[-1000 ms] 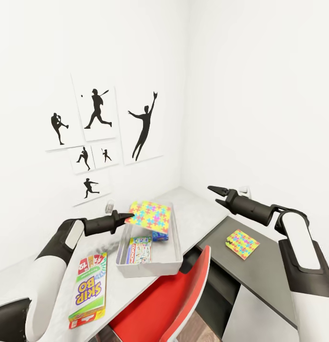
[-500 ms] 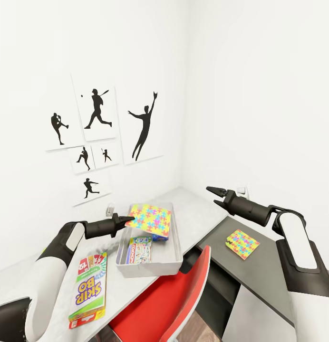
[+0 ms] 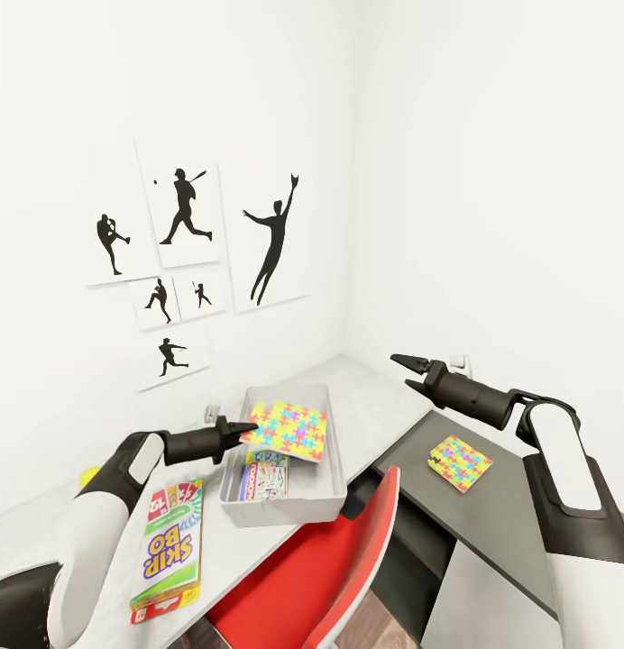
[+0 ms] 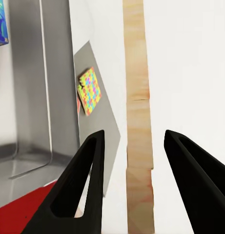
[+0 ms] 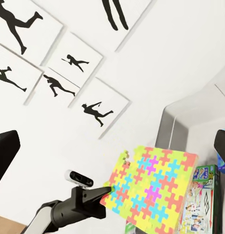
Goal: Put all the toys in the child's room - the three board games (two on the bed and one on the table), the two jigsaw puzzles on the table, and the tennis ball on the table - inside the toy box on the table in the child's room.
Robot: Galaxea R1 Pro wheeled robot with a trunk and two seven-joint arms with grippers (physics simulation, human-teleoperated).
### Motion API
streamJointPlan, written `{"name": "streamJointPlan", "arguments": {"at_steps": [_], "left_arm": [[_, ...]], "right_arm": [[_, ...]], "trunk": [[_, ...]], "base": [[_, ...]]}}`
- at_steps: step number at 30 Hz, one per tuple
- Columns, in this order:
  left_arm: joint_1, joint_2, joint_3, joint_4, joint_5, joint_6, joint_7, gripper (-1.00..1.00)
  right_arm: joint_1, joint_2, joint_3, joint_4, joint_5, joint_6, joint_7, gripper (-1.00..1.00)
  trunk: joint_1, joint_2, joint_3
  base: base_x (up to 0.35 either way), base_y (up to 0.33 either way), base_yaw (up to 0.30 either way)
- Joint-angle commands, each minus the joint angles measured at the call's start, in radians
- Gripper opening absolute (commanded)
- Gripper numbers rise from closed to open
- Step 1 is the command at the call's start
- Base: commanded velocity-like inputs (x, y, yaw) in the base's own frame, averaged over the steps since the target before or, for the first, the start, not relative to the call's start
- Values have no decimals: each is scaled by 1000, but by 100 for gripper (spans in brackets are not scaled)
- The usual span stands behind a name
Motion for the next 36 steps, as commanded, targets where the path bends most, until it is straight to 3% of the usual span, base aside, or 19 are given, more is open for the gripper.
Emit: {"name": "streamJointPlan", "arguments": {"at_steps": [1, 10, 19, 31, 36], "left_arm": [[-1, 0, 4, 2, -7, 2, -7, -100], [-1, 2, 17, 12, -7, 4, -2, -100], [-1, 3, 100, 36, -8, 4, 73, -100], [-1, 0, 105, 75, -14, -14, 93, -100], [-2, 0, 108, 110, -9, -65, 167, -100]], "right_arm": [[-1, 0, -1, -1, -8, 4, -7, 100], [-1, 0, 1, -1, -8, 4, -7, 100], [-2, 0, 10, -1, -9, 4, -7, 100], [-2, 0, 10, -2, -9, 4, -7, 100], [-2, 0, 10, -2, -9, 4, -7, 100]], "trunk": [[1, -2, -1], [1, -2, -1], [1, -2, -1], [1, -2, -1], [1, -2, -1]], "base": [[0, 0, 0], [0, 0, 0], [0, 0, 0], [0, 0, 0], [0, 0, 0]]}}
